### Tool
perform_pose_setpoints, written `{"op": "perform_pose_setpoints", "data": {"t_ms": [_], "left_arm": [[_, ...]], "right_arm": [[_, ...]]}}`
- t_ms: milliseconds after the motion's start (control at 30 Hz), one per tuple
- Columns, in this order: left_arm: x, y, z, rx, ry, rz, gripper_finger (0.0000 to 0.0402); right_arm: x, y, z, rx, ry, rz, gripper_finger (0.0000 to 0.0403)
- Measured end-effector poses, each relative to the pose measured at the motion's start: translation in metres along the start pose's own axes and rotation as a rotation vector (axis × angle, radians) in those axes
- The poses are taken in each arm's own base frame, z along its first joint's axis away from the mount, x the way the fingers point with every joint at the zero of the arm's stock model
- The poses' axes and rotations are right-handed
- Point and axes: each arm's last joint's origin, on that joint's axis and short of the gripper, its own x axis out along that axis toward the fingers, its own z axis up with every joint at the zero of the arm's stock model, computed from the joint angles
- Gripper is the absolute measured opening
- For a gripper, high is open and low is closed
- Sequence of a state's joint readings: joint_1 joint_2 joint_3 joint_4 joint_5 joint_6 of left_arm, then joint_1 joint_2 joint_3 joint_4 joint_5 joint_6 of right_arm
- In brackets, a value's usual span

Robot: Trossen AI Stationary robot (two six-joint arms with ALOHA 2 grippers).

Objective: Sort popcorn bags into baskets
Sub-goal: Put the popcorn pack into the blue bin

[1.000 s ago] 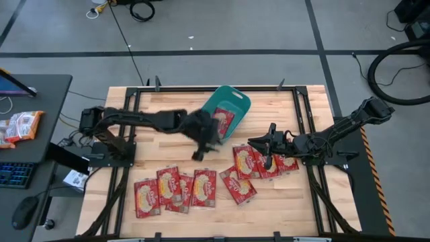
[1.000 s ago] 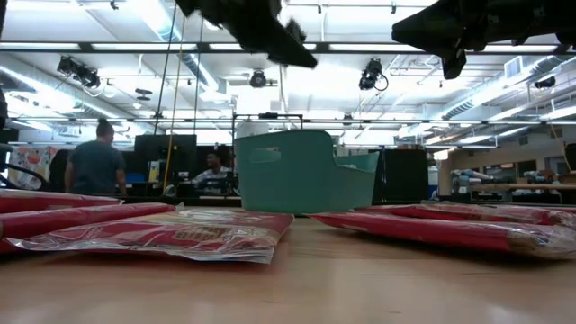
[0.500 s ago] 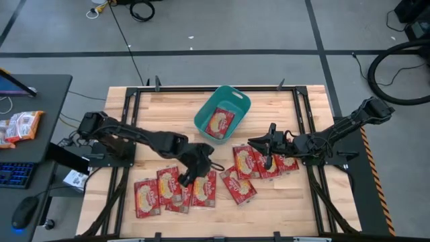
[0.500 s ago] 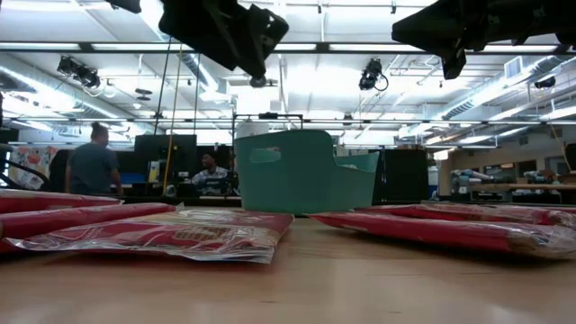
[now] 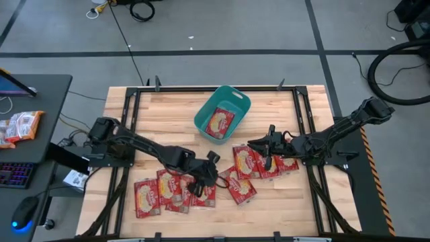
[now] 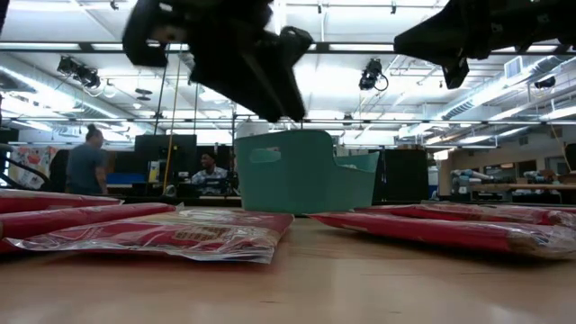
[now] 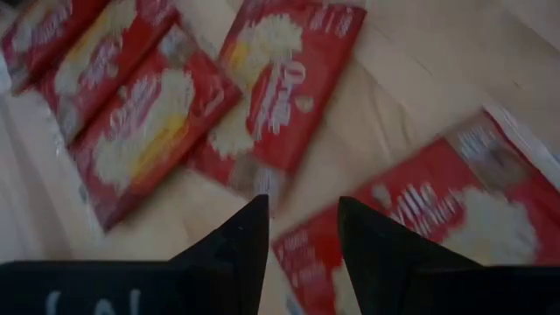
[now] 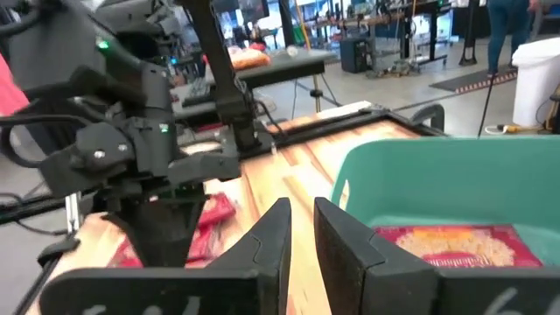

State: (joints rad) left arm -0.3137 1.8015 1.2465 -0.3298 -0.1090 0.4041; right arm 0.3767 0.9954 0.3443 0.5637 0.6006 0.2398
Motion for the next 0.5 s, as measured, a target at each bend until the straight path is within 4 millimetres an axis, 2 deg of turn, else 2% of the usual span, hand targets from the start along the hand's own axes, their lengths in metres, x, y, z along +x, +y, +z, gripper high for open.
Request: {"op": "perform_pose_setpoints", "data": {"t_ms": [333,500], "left_arm": [[0.045,-0.015,0.002,0.026,-0.043,0.084,0.0142],[0.061,-0.025,0.006,0.119,-0.088,0.108,0.0142]], "right_arm": [[-0.001,0.0,-0.002,0.005,0.016,0.0,0.0059],[-0.003,0.001,-0.002,-0.001,0.029,0.001,0.0059]]}}
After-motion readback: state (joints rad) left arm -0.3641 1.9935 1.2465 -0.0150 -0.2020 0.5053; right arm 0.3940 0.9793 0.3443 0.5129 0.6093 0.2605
